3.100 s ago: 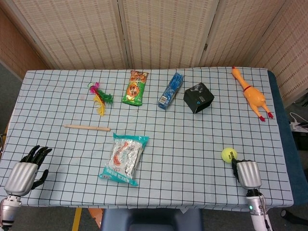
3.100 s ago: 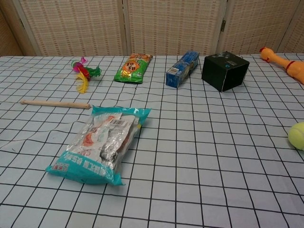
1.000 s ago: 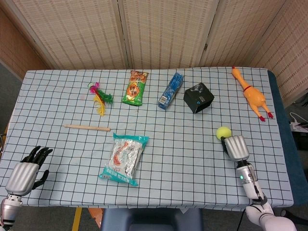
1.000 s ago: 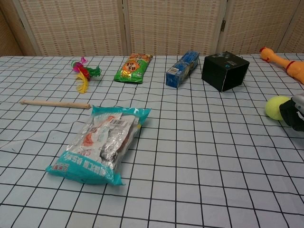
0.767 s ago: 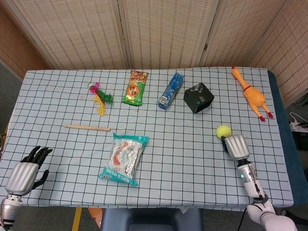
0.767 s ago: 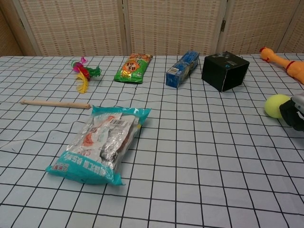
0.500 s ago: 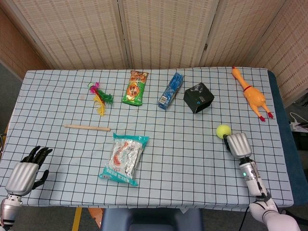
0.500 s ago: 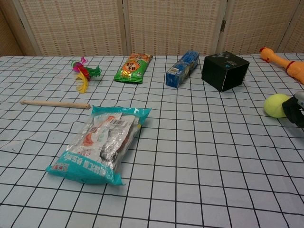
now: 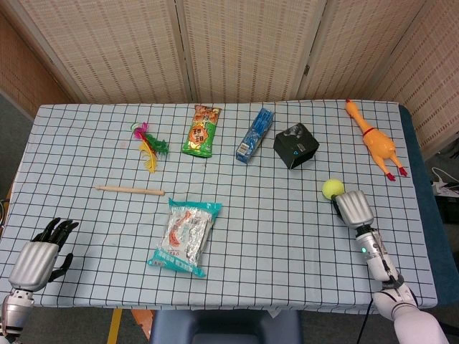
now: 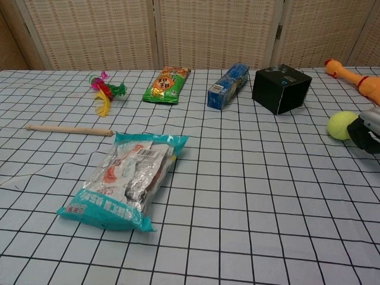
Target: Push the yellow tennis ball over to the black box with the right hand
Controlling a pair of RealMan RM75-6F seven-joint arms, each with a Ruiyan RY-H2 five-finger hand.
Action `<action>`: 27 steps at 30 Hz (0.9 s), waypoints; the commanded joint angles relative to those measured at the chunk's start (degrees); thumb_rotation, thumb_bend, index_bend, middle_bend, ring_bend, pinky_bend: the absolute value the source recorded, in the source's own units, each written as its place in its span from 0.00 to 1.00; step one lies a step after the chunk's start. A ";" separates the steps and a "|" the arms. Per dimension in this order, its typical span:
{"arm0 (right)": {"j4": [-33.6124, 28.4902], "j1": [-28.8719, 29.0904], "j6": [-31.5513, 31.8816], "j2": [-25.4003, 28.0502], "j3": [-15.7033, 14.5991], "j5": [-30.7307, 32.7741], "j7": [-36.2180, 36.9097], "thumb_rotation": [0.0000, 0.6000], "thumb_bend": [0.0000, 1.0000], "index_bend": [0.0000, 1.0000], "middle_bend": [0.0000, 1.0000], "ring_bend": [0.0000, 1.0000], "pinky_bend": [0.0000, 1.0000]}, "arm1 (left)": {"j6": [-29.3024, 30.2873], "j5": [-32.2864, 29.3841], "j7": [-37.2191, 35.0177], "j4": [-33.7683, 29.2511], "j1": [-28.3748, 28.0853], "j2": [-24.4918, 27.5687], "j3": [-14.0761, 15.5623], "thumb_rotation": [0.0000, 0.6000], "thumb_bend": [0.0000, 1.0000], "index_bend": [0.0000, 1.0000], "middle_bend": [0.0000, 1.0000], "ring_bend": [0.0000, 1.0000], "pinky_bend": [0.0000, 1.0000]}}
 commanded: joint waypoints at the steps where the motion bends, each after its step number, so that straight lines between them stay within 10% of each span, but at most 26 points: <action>1: 0.83 0.83 -1.15 0.16 -0.47 -0.35 1.06 1.00 0.92 0.95 0.83 0.79 0.81 | -0.03 -0.21 0.30 -0.19 -0.06 0.05 -0.12 1.00 0.47 0.15 0.12 0.05 0.34; 27: 4.67 5.80 -7.17 1.36 -2.84 -2.16 10.87 1.00 0.92 0.95 0.83 0.79 0.81 | 0.47 -1.18 3.20 -0.72 0.31 -0.51 -0.46 1.00 0.47 0.15 0.12 0.05 0.34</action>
